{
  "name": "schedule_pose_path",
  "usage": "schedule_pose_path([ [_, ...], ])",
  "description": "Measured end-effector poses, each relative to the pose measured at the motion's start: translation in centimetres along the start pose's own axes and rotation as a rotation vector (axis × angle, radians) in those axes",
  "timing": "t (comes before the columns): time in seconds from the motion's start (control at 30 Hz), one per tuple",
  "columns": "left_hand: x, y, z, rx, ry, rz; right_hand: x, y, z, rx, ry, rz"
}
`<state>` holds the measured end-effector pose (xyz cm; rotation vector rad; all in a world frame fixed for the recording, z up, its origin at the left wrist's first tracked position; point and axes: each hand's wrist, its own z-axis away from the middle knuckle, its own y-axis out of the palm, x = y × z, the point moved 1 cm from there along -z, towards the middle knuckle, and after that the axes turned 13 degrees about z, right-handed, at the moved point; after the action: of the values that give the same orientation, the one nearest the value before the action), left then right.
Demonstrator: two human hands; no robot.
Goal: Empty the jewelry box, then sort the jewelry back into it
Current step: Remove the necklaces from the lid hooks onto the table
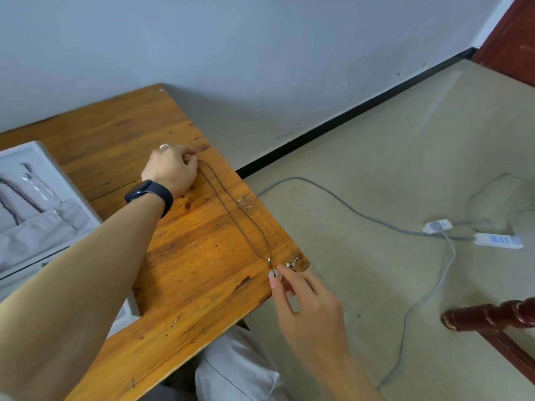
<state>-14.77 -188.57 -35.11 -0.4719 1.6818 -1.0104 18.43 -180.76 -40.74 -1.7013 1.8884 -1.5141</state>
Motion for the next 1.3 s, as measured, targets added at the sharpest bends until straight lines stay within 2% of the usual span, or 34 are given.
schedule_pose_path([
  [0.23, -0.4, -2.9, 3.7, 0.063, 0.02, -0.124, 0.8, -1.9, -3.4, 0.077, -0.098, 0.022],
  [0.43, -1.7, -5.1, 10.0, 0.067, 0.093, -0.183, 3.5, -3.3, -8.7, 0.234, -0.309, 0.136],
  [0.6, -2.3, -7.4, 15.9, -0.038, 0.131, -0.134, 7.0, -3.3, -10.3, 0.262, -0.407, 0.121],
  [0.73, -1.1, -10.1, 19.5, -0.119, 0.071, -0.134, 10.5, -2.0, -10.6, 0.297, -0.466, 0.098],
  [0.9, 3.8, -13.6, 22.6, -0.211, -0.041, -0.136, 15.7, -0.2, -10.9, 0.349, -0.546, 0.083],
  [1.1, 9.8, -17.7, 24.0, -0.308, -0.142, -0.097, 21.2, 2.9, -12.1, 0.348, -0.619, 0.042],
  [1.3, 13.7, -20.9, 22.2, -0.488, -0.146, 0.006, 25.6, 7.3, -14.5, 0.283, -0.675, 0.031],
])
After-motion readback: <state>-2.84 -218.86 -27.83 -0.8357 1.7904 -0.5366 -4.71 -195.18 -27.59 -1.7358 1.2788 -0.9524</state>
